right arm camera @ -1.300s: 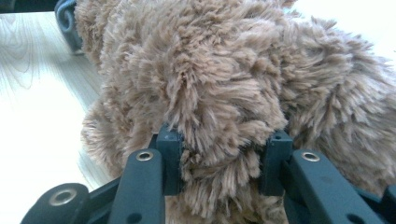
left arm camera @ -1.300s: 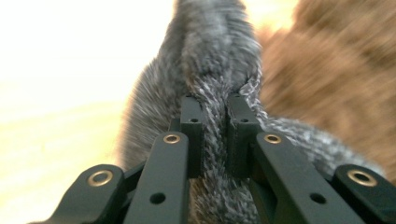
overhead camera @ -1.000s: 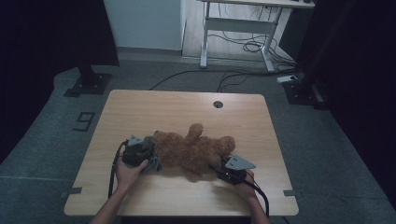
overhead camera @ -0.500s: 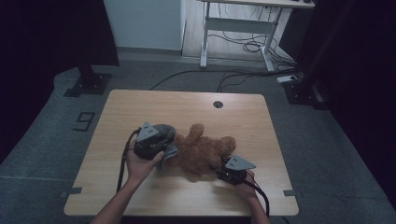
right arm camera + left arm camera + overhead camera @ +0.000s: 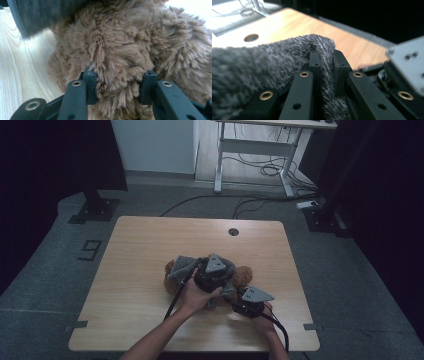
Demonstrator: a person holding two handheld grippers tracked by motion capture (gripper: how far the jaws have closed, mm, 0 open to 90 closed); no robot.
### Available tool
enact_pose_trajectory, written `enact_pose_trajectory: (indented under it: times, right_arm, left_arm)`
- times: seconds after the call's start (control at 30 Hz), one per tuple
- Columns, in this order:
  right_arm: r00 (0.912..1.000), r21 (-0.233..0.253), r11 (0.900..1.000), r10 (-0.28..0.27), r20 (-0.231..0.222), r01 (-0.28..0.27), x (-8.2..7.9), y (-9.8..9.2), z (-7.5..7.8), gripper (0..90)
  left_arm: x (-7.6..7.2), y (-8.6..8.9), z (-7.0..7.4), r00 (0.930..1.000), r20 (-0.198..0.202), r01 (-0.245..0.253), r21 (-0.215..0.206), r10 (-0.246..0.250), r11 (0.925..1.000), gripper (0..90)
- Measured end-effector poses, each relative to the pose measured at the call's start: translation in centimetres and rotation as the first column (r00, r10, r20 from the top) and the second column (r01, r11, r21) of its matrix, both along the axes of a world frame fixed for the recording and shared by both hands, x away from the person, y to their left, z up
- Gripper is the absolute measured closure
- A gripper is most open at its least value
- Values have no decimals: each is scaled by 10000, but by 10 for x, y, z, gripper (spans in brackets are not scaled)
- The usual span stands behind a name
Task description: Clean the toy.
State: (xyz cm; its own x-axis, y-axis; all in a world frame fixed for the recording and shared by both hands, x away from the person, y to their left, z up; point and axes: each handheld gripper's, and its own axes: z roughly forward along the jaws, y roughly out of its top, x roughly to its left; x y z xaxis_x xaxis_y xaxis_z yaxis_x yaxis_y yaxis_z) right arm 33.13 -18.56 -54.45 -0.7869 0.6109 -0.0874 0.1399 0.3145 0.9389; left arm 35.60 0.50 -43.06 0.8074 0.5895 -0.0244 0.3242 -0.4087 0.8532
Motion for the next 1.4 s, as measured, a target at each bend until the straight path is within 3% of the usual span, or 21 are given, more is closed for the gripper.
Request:
enact_pose_trajectory:
  times: [0.1, 0.13, 0.23, 0.37, 0.47, 0.53, 0.6, 0.67, 0.8, 0.9, 1.0, 1.07, 1.17, 1.27, 1.4]
  right_arm:
    - [10000, 8, 10000, -1, 10, 1, 0, 0, 0, 600]
    - [10000, 7, 10000, 3, 10, -3, 0, 0, 0, 599]
    - [10000, 28, 10000, 17, -38, -17, 0, 0, -1, 598]
    - [10000, 18, 10000, 11, -41, -11, 0, 0, -1, 598]
    - [10000, 30, 10000, 3, -22, -3, 0, 1, -1, 598]
    - [10000, 58, 10000, -6, -20, 7, 0, 1, -1, 598]
    - [10000, 68, 10000, -29, -59, 29, 0, 0, -1, 598]
    - [10000, 59, 10000, -2, -52, 3, 0, 0, -1, 598]
    - [10000, 119, 9999, -2, -29, 2, 0, 1, -1, 598]
    - [10000, 148, 9999, -15, -48, 16, 0, 1, -1, 598]
    - [10000, 161, 9999, -27, -50, 28, 0, 1, -1, 598]
    - [10000, 163, 9999, -35, -60, 36, 0, 1, -1, 598]
    - [9999, 168, 9999, -27, -120, 29, 0, 1, -1, 598]
    - [9999, 223, 9998, 2, -157, 1, 1, 0, -1, 597]
    - [9999, 221, 9998, -8, -171, 11, 1, 0, -1, 597]
  left_arm:
    - [8, 5, -16, 9994, -237, -237, 821, 258, 9963, 801]
    - [11, 10, -21, 9989, -309, -332, 871, 360, 9956, 801]
    - [15, 26, -24, 9952, -752, -606, 275, 625, 9978, 805]
    - [12, 46, -22, 9921, -182, -1221, 746, 1237, 9897, 807]
    - [11, 70, -23, 9874, -199, -1561, 525, 1573, 9863, 809]
    - [9, 84, -22, 9822, -46, -1873, 398, 1876, 9815, 810]
    - [7, 100, -21, 9731, 322, -2297, 594, 2281, 9715, 810]
    - [10, 117, -24, 9704, -61, -2411, 168, 2413, 9703, 811]
    - [12, 142, -30, 9598, -369, -2795, -288, 2784, 9597, 816]
    - [13, 154, -31, 9532, -491, -3004, -411, 2983, 9529, 817]
    - [13, 162, -31, 9474, -459, -3179, -247, 3166, 9478, 816]
    - [14, 171, -34, 9346, -463, -3531, -12, 3527, 9356, 813]
    - [20, 185, -47, 9126, -1162, -3914, 281, 3919, 9198, 813]
    - [23, 192, -56, 9087, -1849, -3815, -38, 3743, 9244, 815]
    - [22, 188, -50, 9139, -1794, -3738, -223, 3641, 9273, 818]
